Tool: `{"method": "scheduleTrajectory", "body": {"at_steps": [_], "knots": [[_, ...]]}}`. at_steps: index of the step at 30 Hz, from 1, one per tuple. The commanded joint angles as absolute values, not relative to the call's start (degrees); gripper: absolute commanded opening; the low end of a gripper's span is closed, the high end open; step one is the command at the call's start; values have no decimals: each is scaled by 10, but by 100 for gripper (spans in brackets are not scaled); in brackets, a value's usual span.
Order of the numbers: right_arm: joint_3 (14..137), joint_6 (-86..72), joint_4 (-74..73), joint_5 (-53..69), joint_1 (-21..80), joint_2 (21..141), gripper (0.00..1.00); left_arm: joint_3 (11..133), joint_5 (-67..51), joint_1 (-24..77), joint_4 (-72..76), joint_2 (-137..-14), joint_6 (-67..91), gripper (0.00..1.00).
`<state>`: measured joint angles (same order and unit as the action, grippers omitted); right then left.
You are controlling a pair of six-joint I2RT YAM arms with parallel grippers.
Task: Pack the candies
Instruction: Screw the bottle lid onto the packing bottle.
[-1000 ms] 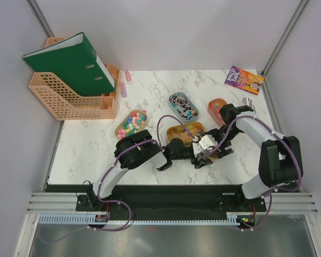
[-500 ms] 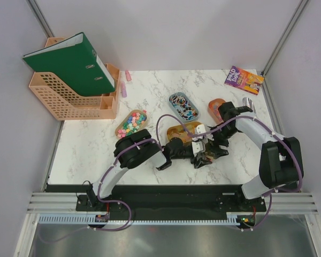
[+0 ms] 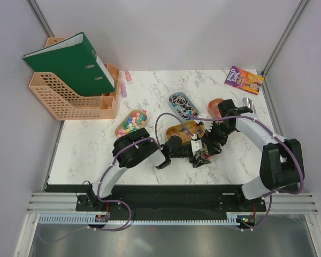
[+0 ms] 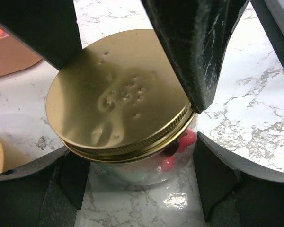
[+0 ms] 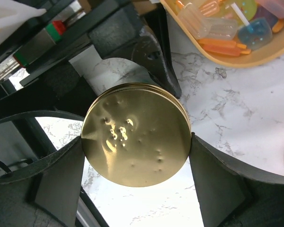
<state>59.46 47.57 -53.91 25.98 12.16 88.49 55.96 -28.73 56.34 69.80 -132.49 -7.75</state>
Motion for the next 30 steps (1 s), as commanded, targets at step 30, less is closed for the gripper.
{"method": "scheduleTrajectory", "body": {"at_steps": [30], "knots": [[456,451,-505,185,153,787,43,541,-209,543,498,-1363,-149,34]]}}
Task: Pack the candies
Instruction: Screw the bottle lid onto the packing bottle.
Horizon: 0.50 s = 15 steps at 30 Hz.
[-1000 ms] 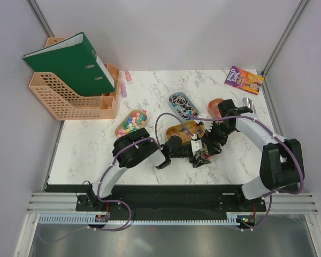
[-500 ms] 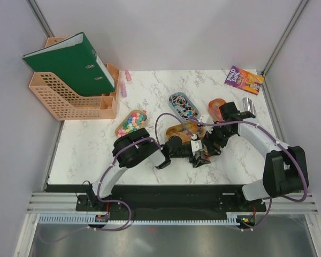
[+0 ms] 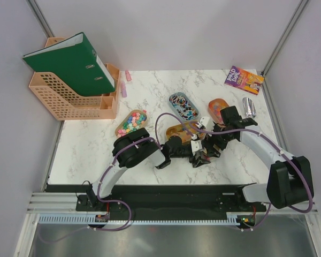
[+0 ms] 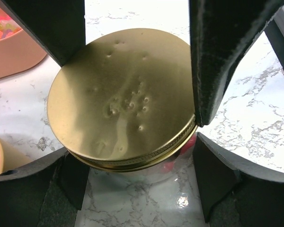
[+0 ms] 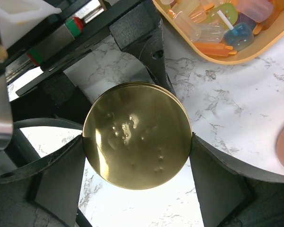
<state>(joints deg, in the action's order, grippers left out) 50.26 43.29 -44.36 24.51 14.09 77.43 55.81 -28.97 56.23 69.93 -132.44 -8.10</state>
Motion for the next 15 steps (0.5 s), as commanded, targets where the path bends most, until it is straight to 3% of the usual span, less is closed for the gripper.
{"method": "scheduleTrajectory", "body": {"at_steps": [1,3,12,14,15], "knots": [[454,453,-505,182,153,787,43,541,-213,542,497,-1362,-146,38],[453,456,-505,175,153,787,43,540,-221,543,497,-1360,-144,48],[433,486,-512,152,153,757,46,531,-249,549,516,-1356,-144,60],[431,489,-511,143,153,755,47,538,-251,551,520,-1361,-140,57],[432,489,-513,141,153,755,47,540,-255,551,519,-1362,-138,45]]}}
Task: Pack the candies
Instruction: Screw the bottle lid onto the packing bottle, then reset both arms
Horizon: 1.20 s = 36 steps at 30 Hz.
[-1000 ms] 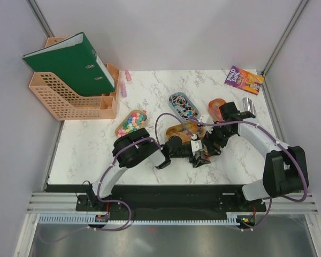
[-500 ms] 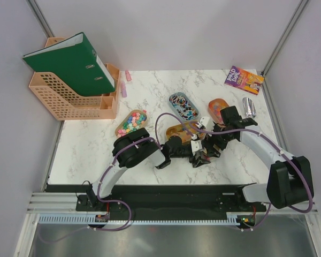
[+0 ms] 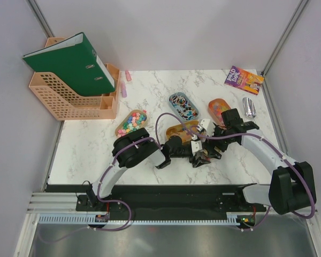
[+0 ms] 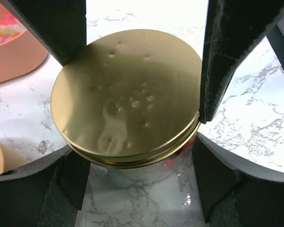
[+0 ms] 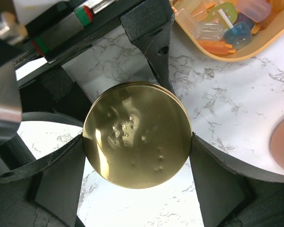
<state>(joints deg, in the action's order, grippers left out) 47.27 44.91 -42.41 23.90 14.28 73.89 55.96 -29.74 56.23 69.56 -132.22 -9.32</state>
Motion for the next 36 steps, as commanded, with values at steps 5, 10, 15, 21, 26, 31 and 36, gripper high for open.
{"method": "scheduleTrajectory", "body": {"at_steps": [5,10,15,21,26,31,36], "knots": [[439,501,-526,125,153,745,57,530,-258,552,526,-1353,-121,36],[443,515,-525,124,153,730,98,502,-253,552,520,-1332,-139,48],[457,508,-515,120,153,721,98,483,-250,552,511,-1315,-151,58],[463,516,-516,101,149,697,98,462,-255,551,500,-1286,-154,100],[472,510,-515,94,142,693,98,442,-267,552,468,-1245,-164,100],[517,488,-515,109,65,691,98,400,-258,552,427,-1147,-174,100],[623,405,-492,132,3,716,98,417,-242,545,274,-997,-177,100]]}}
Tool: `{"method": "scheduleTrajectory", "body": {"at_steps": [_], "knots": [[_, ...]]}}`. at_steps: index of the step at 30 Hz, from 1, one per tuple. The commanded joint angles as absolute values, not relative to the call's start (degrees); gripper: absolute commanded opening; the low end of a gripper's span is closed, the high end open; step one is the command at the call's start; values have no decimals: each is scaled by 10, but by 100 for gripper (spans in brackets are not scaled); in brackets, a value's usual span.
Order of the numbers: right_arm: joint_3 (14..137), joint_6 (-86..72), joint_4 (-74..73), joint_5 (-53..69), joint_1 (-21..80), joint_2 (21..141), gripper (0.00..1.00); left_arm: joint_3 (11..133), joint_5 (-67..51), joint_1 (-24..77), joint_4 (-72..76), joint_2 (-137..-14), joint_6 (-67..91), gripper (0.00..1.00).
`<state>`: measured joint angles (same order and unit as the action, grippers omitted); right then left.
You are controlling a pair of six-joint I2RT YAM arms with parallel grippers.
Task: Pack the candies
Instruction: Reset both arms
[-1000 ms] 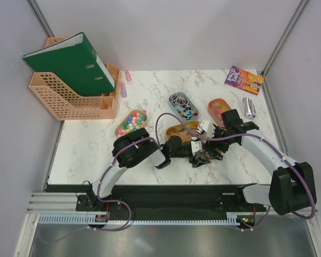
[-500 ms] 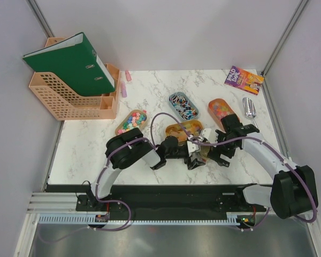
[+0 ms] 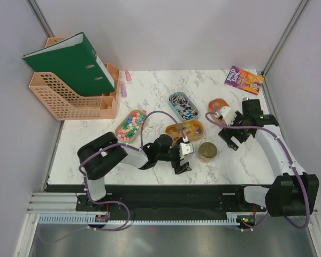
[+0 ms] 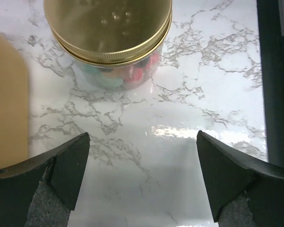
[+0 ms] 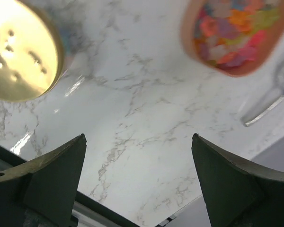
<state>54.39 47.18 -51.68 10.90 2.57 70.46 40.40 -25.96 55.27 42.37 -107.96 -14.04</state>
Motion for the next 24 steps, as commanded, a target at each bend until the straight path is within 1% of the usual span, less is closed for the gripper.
{"method": "scheduleTrajectory", "body": {"at_steps": [1,2,3,4,5,6,7,8,9,11,12,13,14,17,19,24], "knots": [[642,385,-475,137,-13,722,98,431,-239,541,254,-975,-178,100],[658,331,-458,132,-18,727,98,470,-235,536,230,-936,-173,100],[684,304,-437,127,-21,736,98,499,-210,522,176,-925,-168,100],[696,278,-395,120,-25,740,98,579,-187,514,132,-919,-151,100],[707,250,-375,113,-26,744,98,628,-158,506,87,-918,-138,100],[730,206,-356,92,-26,758,98,679,-83,486,-13,-934,-121,100],[740,179,-313,72,-27,765,98,730,-50,472,-56,-946,-106,100],[748,156,-293,49,-26,772,98,826,-27,455,-94,-961,-83,100],[772,118,-278,9,-26,791,98,869,-4,418,-166,-988,-72,100],[801,95,-248,-21,-26,816,98,964,15,377,-210,-1005,-35,100],[821,77,-237,-43,-25,836,98,983,31,342,-221,-1008,-23,100],[828,50,-215,-93,-25,843,98,1003,42,328,-229,-1005,-17,100],[834,35,-205,-116,-25,853,98,1007,57,317,-229,-1001,-22,100],[833,19,-176,-178,-25,865,98,1003,118,294,-214,-977,-64,100],[833,12,-171,-208,-24,876,98,991,120,274,-211,-960,-75,100],[803,23,-145,-187,-18,876,98,959,118,253,-210,-940,-69,100]]}}
